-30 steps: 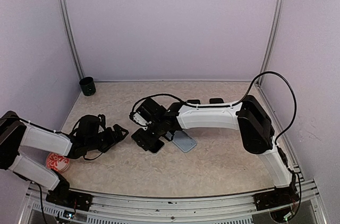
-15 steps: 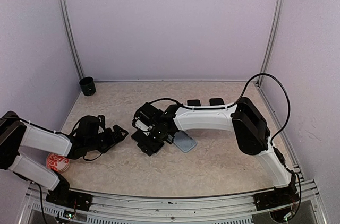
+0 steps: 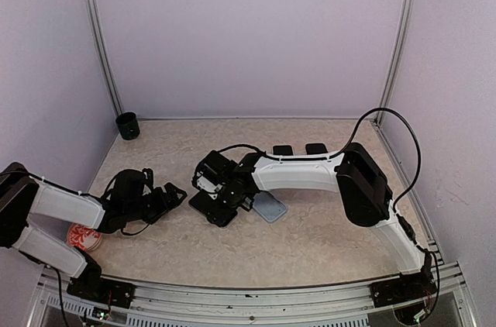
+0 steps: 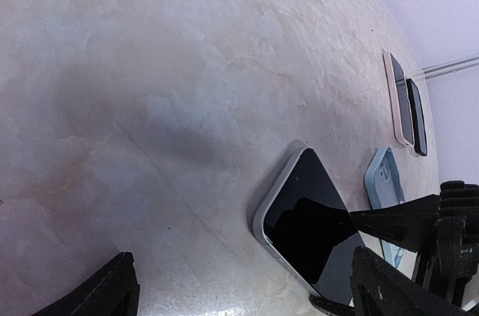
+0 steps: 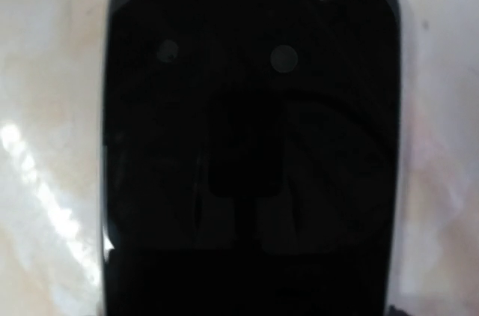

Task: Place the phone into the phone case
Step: Pick up the phone at the center of the board.

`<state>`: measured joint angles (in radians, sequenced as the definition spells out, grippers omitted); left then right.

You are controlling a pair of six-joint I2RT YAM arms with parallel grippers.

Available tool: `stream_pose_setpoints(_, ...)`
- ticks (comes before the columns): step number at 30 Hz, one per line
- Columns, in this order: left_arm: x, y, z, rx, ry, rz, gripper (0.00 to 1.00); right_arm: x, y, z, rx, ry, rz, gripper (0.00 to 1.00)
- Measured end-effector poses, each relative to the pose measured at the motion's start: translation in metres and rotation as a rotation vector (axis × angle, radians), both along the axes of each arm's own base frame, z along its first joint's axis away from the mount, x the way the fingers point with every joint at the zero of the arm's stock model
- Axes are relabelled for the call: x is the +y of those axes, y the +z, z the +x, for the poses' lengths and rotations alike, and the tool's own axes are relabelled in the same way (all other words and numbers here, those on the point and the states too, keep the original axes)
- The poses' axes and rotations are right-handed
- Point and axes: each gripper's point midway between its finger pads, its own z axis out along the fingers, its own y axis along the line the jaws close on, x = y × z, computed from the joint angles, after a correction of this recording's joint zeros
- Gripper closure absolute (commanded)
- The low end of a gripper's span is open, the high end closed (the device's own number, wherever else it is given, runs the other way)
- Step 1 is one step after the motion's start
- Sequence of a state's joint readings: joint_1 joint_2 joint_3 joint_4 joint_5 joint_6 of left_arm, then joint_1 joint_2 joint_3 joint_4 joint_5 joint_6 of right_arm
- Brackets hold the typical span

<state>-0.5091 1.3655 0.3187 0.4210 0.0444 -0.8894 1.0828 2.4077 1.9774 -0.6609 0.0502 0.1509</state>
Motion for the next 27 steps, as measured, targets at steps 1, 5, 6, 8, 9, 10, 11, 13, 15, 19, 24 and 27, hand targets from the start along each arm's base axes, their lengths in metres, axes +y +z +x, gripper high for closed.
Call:
stream_pose_setpoints(1, 0.000, 0.000, 0.000, 0.000, 0.000, 0.000, 0.04, 0.000, 0.000, -0.001, 0.002, 0.003, 0.000, 0.28)
stream_pose_setpoints(5, 0.000, 0.000, 0.000, 0.000, 0.000, 0.000, 0.04, -0.002, -0.001, -0.002, -0.001, 0.003, 0.012, 0.32)
stream_pose_setpoints(6, 0.000, 0.000, 0.000, -0.001, -0.001, 0.000, 0.04, -0.003, -0.001, -0.003, -0.003, 0.002, 0.014, 0.33)
stream_pose_setpoints(8, 0.000, 0.000, 0.000, -0.001, -0.001, 0.000, 0.04, -0.010, -0.001, -0.007, -0.005, 0.002, 0.009, 0.33)
stream_pose_setpoints(9, 0.000, 0.000, 0.000, -0.001, 0.000, 0.000, 0.04, -0.014, -0.001, -0.009, -0.005, 0.002, 0.003, 0.33)
stream_pose_setpoints(10, 0.000, 0.000, 0.000, -0.001, 0.000, -0.001, 0.04, -0.020, -0.001, -0.012, -0.005, 0.002, -0.003, 0.33)
stream_pose_setpoints(11, 0.000, 0.000, 0.000, -0.001, 0.000, -0.001, 0.04, -0.029, -0.001, -0.017, -0.002, 0.002, -0.015, 0.34)
stream_pose_setpoints(13, 0.001, 0.000, 0.001, -0.001, 0.002, -0.001, 0.04, -0.045, -0.001, -0.026, 0.005, 0.002, -0.038, 0.34)
stream_pose_setpoints(15, 0.001, 0.000, 0.001, -0.001, 0.003, -0.001, 0.04, -0.066, -0.001, -0.037, 0.019, 0.004, -0.070, 0.34)
stream_pose_setpoints(19, 0.000, 0.001, 0.000, 0.000, -0.002, -0.004, 0.04, -0.095, 0.001, -0.053, 0.038, 0.006, -0.106, 0.35)
stream_pose_setpoints(24, -0.005, 0.001, 0.002, -0.006, -0.021, -0.024, 0.05, -0.103, 0.005, -0.060, 0.044, 0.016, -0.095, 0.36)
stream_pose_setpoints(27, -0.009, 0.001, 0.002, -0.009, -0.035, -0.038, 0.05, -0.100, 0.002, -0.063, 0.037, 0.031, -0.080, 0.37)
